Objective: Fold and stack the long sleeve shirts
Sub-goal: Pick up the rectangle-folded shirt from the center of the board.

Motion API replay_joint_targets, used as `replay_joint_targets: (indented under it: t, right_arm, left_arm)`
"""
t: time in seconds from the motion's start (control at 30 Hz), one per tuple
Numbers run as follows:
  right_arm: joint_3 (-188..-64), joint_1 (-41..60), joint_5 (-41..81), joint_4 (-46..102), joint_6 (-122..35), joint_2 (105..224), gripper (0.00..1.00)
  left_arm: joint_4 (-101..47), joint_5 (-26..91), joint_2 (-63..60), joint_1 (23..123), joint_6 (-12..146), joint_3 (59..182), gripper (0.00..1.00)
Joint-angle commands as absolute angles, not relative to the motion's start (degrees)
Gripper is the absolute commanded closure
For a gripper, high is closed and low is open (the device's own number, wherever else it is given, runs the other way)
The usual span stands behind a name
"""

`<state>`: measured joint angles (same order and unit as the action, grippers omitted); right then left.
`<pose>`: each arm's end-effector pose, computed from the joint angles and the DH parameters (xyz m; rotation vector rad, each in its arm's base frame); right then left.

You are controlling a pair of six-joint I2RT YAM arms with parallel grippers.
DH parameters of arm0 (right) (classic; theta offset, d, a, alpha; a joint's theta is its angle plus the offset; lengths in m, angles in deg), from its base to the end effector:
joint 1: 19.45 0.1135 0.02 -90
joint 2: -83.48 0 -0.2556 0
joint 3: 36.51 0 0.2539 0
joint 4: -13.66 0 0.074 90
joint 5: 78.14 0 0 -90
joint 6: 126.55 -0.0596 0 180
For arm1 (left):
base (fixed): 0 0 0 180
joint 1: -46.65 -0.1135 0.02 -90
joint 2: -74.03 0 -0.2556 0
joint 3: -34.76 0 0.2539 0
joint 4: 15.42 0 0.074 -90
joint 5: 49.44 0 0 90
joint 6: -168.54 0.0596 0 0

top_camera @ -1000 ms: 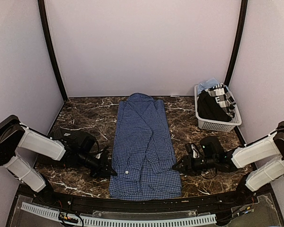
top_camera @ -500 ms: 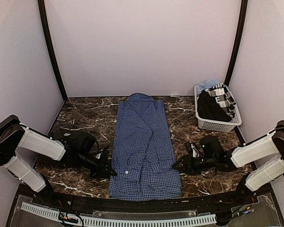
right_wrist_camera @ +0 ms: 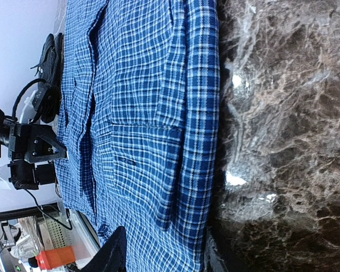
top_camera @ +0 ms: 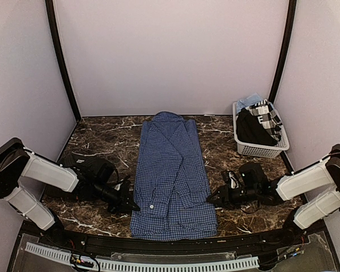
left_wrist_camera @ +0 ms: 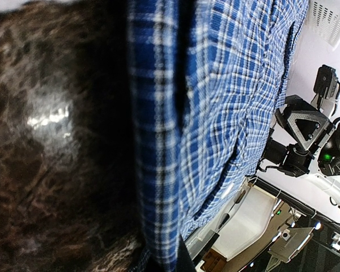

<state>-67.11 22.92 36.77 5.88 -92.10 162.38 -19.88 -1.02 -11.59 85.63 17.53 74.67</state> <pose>0.1582 0.1783 0.0915 0.0354 2.6038 1.2761 0.1724 -0.1904 0.0955 0.1500 -2.6964 1.3954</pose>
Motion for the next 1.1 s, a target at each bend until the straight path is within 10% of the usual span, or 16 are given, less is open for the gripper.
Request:
replay_joint_targets:
  t: [0.0,1.07]
  right_arm:
    - [-68.0,22.7,36.6,7.2,-91.1,162.7,0.57]
    - [-66.9,22.6,36.3,6.0,-92.0,162.0,0.54]
  left_arm:
    - [-22.1,-2.0,-10.2,85.4,18.7,75.7,1.0]
    - [-22.4,-1.9,-9.0,85.4,18.4,75.7,1.0]
